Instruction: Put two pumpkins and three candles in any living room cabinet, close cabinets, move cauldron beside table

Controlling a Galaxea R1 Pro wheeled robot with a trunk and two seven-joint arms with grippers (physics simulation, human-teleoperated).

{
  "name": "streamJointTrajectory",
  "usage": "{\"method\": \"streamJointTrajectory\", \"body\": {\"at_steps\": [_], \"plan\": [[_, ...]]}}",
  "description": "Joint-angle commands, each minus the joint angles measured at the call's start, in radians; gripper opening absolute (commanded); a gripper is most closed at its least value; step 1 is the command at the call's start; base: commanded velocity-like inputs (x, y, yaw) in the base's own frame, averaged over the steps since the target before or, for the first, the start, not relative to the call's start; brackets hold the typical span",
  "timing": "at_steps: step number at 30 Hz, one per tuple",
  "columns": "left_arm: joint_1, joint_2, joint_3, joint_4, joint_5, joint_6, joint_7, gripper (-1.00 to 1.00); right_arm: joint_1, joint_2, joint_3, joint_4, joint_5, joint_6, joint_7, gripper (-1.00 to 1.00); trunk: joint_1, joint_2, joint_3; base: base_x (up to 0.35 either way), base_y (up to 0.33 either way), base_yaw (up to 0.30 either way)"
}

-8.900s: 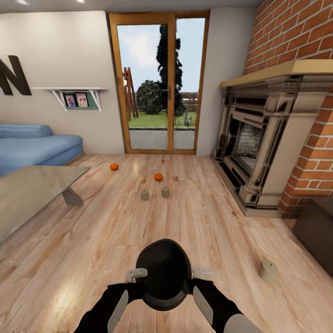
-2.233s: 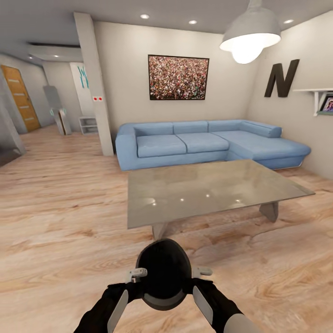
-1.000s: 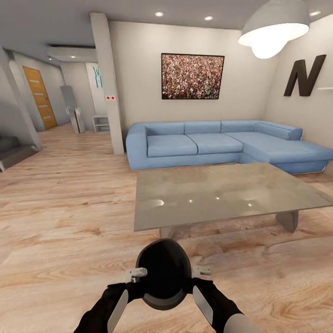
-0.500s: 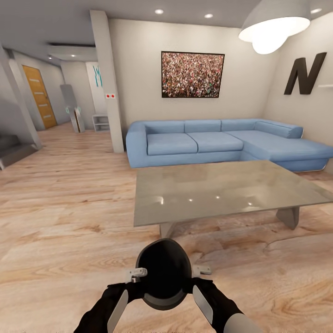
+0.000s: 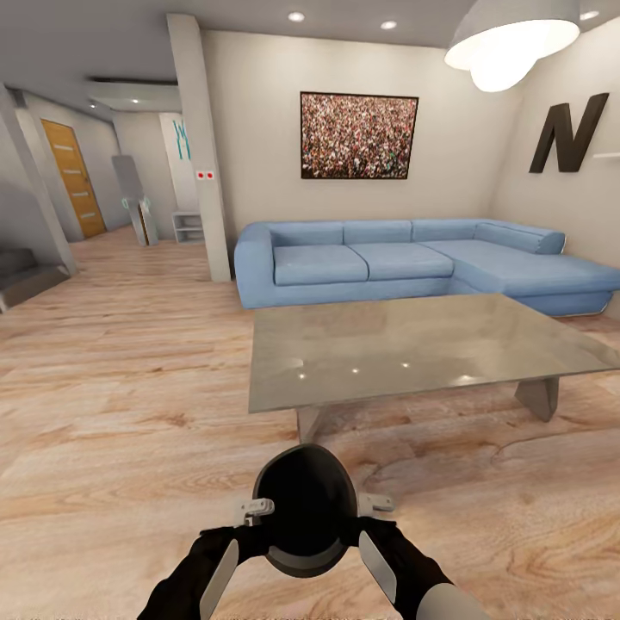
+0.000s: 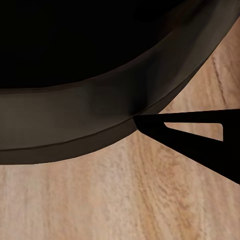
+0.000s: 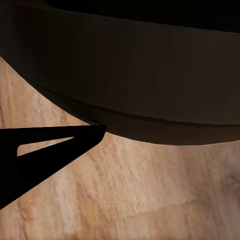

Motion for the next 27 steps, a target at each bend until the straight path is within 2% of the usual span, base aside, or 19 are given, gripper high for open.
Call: {"method": "streamJointTrajectory", "body": {"at_steps": [1, 12, 27], "plan": [[0.0, 0.0, -0.003, -0.001, -0.001, 0.005, 0.008, -1.0, -0.001, 0.002, 0.016, -0.027, -0.026, 0.001, 0.022, -1.0, 0.004, -0.008, -0.004, 0.0, 0.0, 0.0], [0.0, 0.0, -0.004, -0.002, -0.001, 0.005, 0.008, -1.0, -0.001, 0.002, 0.016, -0.027, -0.026, 0.002, 0.021, -1.0, 0.046, -0.085, -0.039, 0.0, 0.0, 0.0], [0.0, 0.0, -0.004, -0.002, -0.001, 0.005, 0.008, -1.0, -0.001, 0.002, 0.016, -0.027, -0.026, 0.002, 0.021, -1.0, 0.053, -0.088, -0.097, 0.0, 0.0, 0.0]]}}
